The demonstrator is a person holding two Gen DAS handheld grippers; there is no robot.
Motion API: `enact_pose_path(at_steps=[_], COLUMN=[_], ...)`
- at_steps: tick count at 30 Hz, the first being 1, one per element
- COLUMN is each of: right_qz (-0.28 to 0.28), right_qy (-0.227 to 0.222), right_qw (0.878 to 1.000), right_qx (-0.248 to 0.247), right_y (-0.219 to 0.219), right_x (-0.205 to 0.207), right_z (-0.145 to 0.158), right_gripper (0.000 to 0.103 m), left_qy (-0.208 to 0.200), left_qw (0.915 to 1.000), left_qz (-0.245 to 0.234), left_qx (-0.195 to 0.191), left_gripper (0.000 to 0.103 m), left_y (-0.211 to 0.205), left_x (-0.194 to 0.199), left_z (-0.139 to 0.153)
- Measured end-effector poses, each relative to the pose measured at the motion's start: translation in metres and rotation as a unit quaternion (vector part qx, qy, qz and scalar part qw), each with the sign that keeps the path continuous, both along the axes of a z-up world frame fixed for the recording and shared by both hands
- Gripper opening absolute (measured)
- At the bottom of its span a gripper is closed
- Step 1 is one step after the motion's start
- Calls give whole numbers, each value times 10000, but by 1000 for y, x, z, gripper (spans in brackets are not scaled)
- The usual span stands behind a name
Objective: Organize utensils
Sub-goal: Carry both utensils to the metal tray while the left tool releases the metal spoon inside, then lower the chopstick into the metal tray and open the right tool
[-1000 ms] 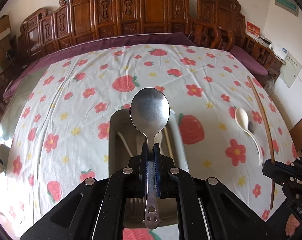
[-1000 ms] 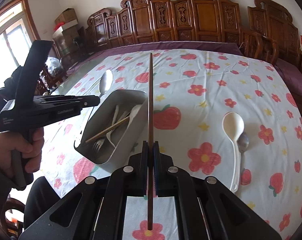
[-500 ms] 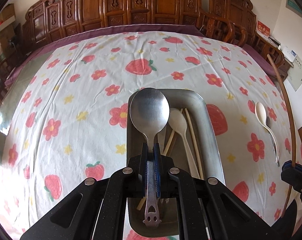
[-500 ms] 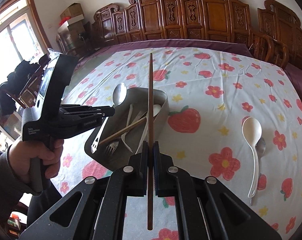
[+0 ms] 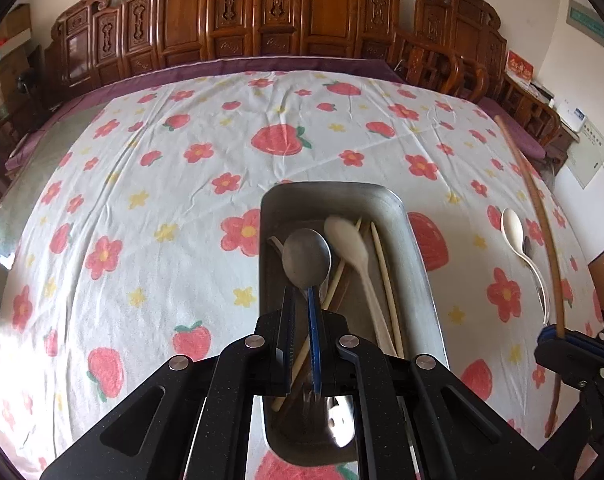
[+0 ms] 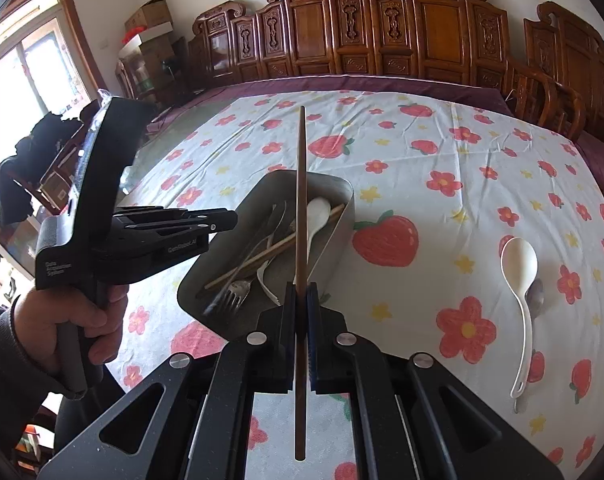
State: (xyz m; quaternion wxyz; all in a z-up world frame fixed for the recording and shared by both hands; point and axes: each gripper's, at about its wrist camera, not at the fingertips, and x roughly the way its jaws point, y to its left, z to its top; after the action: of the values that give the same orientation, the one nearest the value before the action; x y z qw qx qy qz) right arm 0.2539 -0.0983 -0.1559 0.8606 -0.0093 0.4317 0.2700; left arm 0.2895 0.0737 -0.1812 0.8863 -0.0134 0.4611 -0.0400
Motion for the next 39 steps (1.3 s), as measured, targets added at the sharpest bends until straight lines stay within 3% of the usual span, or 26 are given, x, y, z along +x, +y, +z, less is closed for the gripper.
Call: enact_pose_path(at_steps=[21, 23, 26, 27, 32, 39], right_qz=[-20, -23, -30, -39, -103, -95], right_qy=[176, 168, 153, 159, 267, 321], right_qw=[9995, 9996, 9997, 9997, 9994, 9994], right_qx=[266, 237, 191, 182, 196, 82], right_y=[59, 63, 68, 70, 70, 74], right_x=[45, 48, 52, 53, 56, 53], right_z=[-21, -23, -29, -32, -43, -54], right_gripper=[6, 6, 6, 6, 6, 6], left_qy=[-803, -893, -997, -1004, -1152, -1148], left_qw=[9966, 9958, 9949, 9949, 9929, 9927], left_qz=[136, 139, 97, 90, 125, 263], left_qx=[79, 119, 120, 106, 278, 255], left_gripper=[7, 22, 30, 39, 65, 85], left_y=[49, 50, 50, 50, 53, 61], left_x=[-68, -73, -76, -76, -78, -76], left_z=[33, 36, 41, 42, 45, 39])
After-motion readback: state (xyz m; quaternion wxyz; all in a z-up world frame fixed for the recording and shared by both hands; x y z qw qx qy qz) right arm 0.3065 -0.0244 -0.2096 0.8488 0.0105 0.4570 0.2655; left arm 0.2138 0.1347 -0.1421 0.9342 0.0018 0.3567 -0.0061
